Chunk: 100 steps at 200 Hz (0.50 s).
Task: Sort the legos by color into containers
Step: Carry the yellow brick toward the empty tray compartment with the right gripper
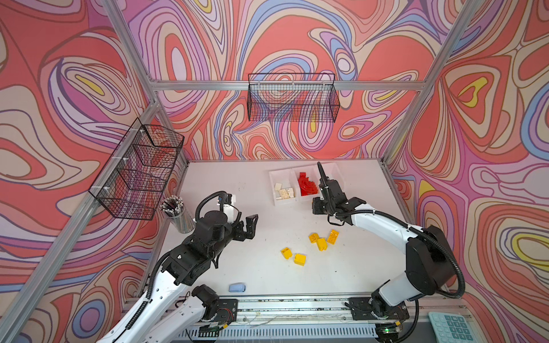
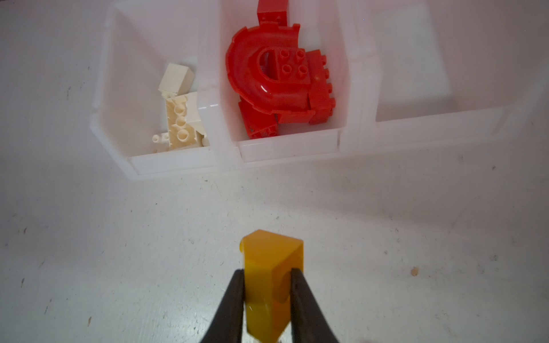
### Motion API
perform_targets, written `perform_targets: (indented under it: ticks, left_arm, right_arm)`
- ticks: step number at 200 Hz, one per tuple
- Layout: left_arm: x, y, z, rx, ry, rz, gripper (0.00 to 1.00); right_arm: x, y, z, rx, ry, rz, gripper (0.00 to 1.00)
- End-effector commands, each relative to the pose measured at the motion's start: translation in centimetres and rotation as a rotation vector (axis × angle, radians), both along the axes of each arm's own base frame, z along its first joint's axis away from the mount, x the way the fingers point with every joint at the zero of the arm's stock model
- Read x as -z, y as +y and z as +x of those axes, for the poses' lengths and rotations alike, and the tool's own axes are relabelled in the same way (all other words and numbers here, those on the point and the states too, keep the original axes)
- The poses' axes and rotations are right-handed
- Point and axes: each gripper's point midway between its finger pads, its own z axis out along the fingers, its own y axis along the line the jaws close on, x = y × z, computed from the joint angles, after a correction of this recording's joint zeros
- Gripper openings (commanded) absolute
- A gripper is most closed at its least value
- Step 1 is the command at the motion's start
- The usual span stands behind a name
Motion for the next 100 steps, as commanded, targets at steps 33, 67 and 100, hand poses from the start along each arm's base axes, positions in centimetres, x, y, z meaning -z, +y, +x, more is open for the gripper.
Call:
perform_targets:
  ticks: [33, 67, 100]
  left_arm:
    - [4.7, -3.1, -0.7, 0.113, 0.172, -0.064, 1.0]
    - [6.7, -4.8, -0.7, 0.146, 0.199, -0.101, 1.0]
    - [7.9, -6.3, -0.7, 0.174, 0.201, -0.068, 1.0]
  right_arm:
    - [-3.7, -3.5, 4.4, 0.055, -0.041, 0.125, 0.23]
    - [-4.5, -6.4, 7.5, 0.116, -0.058, 0.234, 0.23]
    - [-5.4, -8.2, 10.8, 0.15, -0.088, 0.278, 0.23]
